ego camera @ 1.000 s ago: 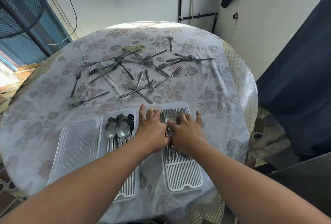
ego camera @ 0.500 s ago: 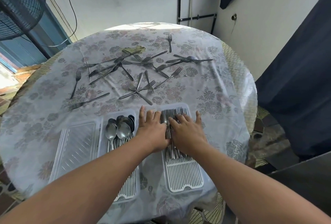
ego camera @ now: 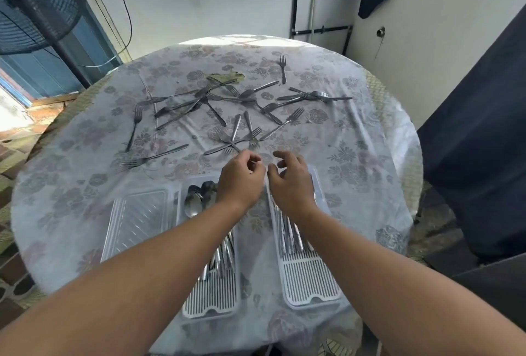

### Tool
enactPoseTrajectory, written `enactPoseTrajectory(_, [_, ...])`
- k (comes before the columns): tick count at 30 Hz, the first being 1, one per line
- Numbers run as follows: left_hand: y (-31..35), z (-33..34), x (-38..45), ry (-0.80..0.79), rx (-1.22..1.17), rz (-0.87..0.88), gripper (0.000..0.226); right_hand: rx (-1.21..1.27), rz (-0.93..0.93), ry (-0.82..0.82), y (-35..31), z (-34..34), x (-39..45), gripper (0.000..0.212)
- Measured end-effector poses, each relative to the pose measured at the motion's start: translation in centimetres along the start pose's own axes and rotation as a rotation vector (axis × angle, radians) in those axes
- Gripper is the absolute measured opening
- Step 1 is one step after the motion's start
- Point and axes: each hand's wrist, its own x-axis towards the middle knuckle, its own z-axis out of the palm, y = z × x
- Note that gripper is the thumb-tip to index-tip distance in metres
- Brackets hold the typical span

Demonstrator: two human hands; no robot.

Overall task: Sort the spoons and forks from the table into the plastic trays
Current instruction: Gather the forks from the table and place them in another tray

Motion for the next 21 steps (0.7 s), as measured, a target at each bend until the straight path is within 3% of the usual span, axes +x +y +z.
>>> enactPoseTrajectory(9, [-5.6,-7.4,4.2,0.063,-0.017,-0.057,0.010,0.090,0.096,-0.041,-5.5,7.1,1.3,0.024])
enactPoseTrajectory(21, [-19.0,-18.8,12.2,-0.157,0.127,-0.075,0.014,-0.021,0.215,-0.065,-13.4,23.6,2.9,0.024])
